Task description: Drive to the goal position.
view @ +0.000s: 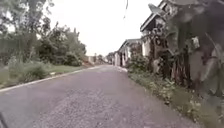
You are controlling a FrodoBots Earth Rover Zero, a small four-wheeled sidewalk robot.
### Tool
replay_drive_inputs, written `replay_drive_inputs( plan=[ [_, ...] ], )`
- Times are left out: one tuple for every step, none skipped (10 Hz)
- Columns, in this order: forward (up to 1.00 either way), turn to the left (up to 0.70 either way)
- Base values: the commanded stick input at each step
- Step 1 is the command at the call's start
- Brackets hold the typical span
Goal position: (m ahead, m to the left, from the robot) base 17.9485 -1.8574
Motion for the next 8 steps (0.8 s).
replay_drive_inputs(
  plan=[
    [0.7, 0.0],
    [0.7, 0.0],
    [0.7, 0.0],
    [0.7, 0.0],
    [0.7, 0.0],
    [0.7, 0.0],
    [0.7, 0.05],
    [0.7, 0.34]
  ],
)
